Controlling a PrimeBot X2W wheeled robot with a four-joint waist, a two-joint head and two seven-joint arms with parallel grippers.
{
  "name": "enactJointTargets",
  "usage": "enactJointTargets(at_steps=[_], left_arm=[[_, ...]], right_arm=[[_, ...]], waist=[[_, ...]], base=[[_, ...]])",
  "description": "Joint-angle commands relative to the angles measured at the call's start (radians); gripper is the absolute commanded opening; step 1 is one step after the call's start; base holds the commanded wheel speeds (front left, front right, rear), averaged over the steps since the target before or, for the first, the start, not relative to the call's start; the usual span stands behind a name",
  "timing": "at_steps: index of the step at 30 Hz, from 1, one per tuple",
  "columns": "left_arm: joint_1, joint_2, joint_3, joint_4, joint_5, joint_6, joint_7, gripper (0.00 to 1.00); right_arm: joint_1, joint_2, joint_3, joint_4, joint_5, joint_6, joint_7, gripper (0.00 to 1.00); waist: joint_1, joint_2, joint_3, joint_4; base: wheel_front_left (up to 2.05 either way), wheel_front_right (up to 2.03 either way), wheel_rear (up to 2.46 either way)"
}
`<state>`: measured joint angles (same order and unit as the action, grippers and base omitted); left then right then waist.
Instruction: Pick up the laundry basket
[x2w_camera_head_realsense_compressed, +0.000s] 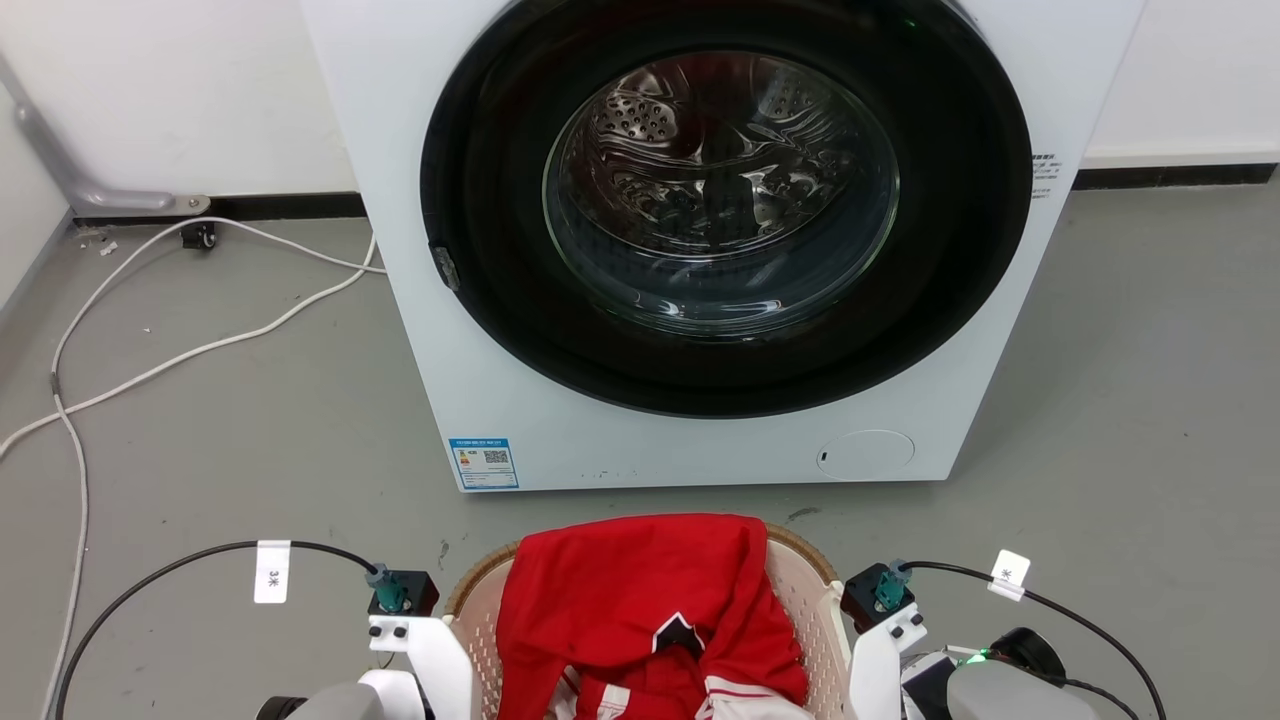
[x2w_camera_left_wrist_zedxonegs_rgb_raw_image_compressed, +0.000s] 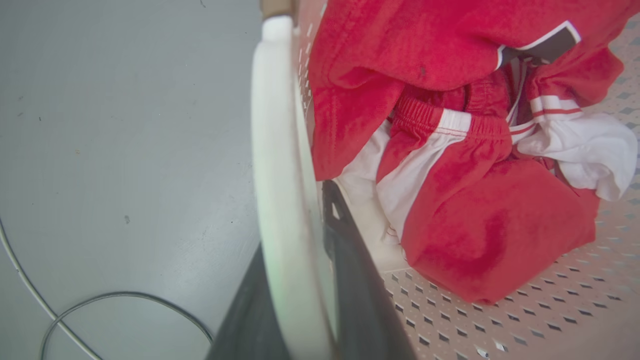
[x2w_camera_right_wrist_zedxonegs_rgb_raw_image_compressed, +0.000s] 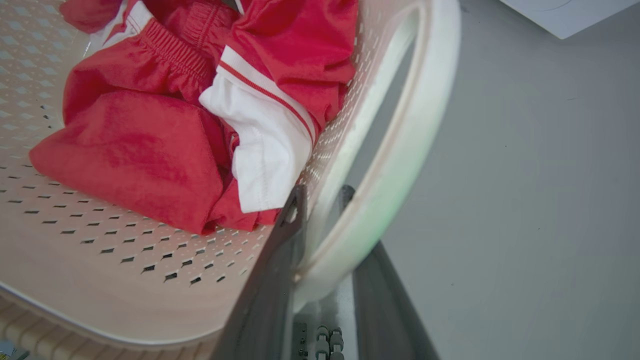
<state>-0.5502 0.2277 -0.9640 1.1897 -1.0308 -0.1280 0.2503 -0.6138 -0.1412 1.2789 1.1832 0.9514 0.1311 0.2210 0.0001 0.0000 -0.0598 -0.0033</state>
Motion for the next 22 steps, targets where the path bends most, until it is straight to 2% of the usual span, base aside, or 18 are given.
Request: enactJointTargets(at_steps=[1, 22], left_arm=[[-0.012, 0.020, -0.007, 0.005, 0.001, -0.004, -0.004, 0.00], [-0.020, 0.025, -0.055, 0.008, -0.051, -0.004, -0.013, 0.00]], right_arm=[[-0.018, -0.020, 0.004, 0.006, -0.004, -0.001, -0.001, 0.00], [-0.013, -0.020, 0.004, 0.006, -0.011, -0.001, 0.002, 0.00]], waist=[[-0.0001, 0.0000, 0.000, 0.000], [-0.0001, 0.0000, -0.001, -0.001]], base=[[0.00, 0.00, 0.00], [0.00, 0.00, 0.00]])
